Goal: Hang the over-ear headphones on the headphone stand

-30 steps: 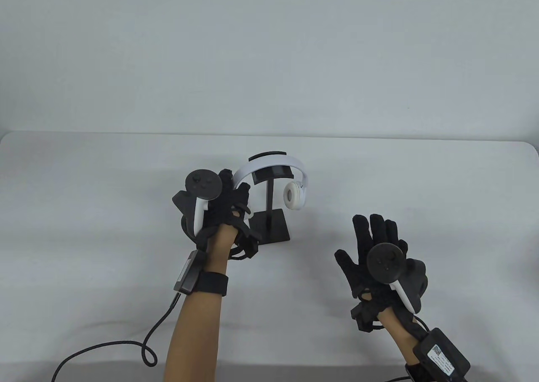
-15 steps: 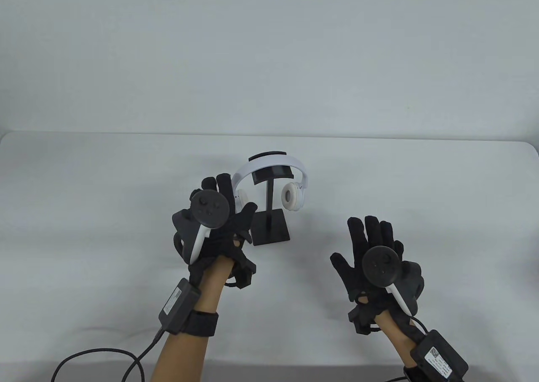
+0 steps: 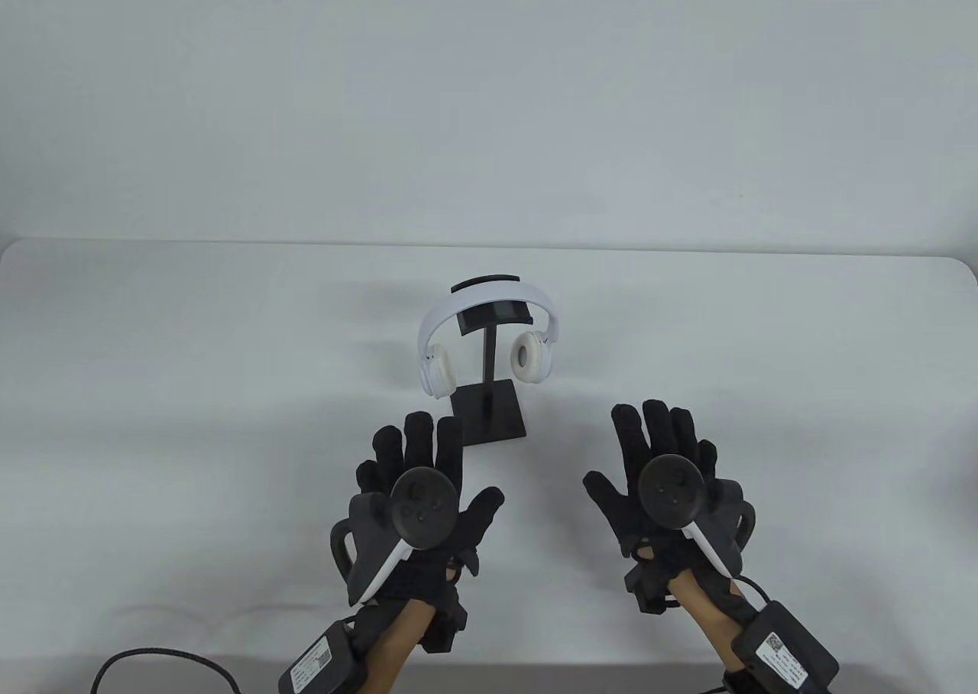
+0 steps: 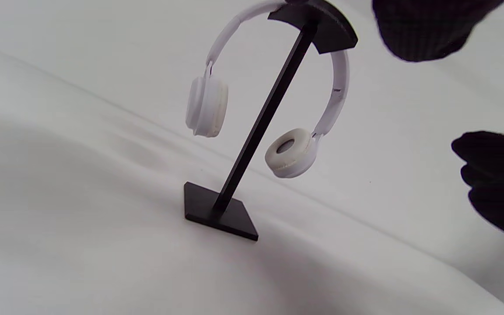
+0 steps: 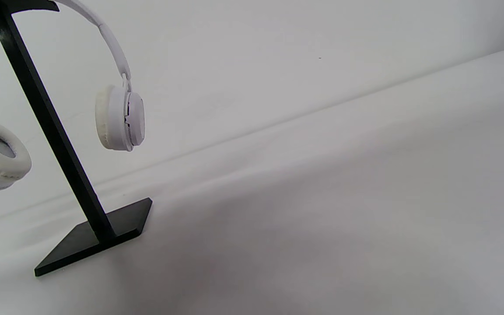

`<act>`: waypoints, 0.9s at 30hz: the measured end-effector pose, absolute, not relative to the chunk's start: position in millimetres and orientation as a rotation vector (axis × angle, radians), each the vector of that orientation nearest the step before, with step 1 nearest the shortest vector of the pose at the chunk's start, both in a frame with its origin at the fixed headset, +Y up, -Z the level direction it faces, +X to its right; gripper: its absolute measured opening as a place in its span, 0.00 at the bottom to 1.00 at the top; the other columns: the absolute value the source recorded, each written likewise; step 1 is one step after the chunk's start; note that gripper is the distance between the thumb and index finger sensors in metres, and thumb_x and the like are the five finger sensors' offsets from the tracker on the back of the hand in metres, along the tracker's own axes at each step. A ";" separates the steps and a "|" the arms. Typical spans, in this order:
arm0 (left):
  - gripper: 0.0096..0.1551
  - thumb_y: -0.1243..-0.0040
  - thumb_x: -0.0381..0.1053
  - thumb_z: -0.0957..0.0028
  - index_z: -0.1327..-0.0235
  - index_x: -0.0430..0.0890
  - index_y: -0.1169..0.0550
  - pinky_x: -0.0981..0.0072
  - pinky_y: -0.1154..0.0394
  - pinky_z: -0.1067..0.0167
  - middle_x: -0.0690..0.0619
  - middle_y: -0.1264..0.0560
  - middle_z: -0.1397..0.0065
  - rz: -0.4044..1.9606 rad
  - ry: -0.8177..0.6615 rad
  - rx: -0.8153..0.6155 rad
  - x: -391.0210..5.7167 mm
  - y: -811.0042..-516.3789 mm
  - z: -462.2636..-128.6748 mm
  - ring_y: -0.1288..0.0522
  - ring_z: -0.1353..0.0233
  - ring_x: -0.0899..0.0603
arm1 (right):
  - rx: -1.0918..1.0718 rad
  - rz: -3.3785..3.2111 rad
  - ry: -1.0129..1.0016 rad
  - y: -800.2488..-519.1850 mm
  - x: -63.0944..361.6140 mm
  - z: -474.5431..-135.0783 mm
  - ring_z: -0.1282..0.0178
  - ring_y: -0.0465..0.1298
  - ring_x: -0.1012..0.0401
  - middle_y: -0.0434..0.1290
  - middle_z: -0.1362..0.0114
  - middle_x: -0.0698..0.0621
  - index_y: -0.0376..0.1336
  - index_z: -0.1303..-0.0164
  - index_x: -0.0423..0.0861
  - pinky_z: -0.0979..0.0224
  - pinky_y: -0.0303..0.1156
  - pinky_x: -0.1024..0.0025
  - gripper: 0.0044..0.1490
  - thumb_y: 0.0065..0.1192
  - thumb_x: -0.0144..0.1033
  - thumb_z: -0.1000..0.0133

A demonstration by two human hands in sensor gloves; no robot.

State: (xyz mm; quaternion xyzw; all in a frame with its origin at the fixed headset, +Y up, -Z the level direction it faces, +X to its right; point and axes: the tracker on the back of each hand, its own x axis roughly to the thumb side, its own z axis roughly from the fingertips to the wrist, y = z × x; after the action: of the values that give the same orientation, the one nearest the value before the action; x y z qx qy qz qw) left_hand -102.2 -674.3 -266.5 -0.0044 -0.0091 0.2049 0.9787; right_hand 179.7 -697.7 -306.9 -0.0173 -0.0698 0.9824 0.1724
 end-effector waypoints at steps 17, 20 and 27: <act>0.51 0.51 0.75 0.56 0.21 0.66 0.56 0.34 0.66 0.29 0.57 0.64 0.15 0.271 -0.098 -0.011 -86.8 -705.1 -266.1 0.68 0.18 0.36 | 0.061 2.939 -0.144 -718.5 156.6 -300.9 0.12 0.32 0.55 0.29 0.15 0.63 0.28 0.28 0.79 0.17 0.33 0.39 0.54 0.47 0.77 0.58; 0.51 0.51 0.75 0.56 0.21 0.66 0.56 0.34 0.66 0.29 0.57 0.64 0.15 0.269 -0.092 -0.006 -86.8 -705.0 -266.1 0.68 0.18 0.36 | 0.078 2.961 -0.159 -718.4 153.2 -298.8 0.12 0.31 0.55 0.29 0.15 0.65 0.30 0.29 0.81 0.17 0.33 0.39 0.52 0.47 0.76 0.58; 0.51 0.51 0.74 0.55 0.21 0.66 0.56 0.34 0.67 0.29 0.57 0.64 0.15 0.265 -0.065 0.025 -89.9 -702.7 -266.6 0.68 0.18 0.36 | 0.081 2.957 -0.149 -719.3 152.3 -299.0 0.12 0.30 0.55 0.29 0.15 0.64 0.29 0.28 0.79 0.17 0.33 0.39 0.52 0.45 0.76 0.58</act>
State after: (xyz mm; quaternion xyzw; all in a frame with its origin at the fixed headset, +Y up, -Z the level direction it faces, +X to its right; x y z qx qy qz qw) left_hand -89.9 -702.7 -266.6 0.0123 -0.0325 0.1321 0.9906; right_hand 152.3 -719.3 -299.0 0.0273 -0.0500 0.9943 0.0896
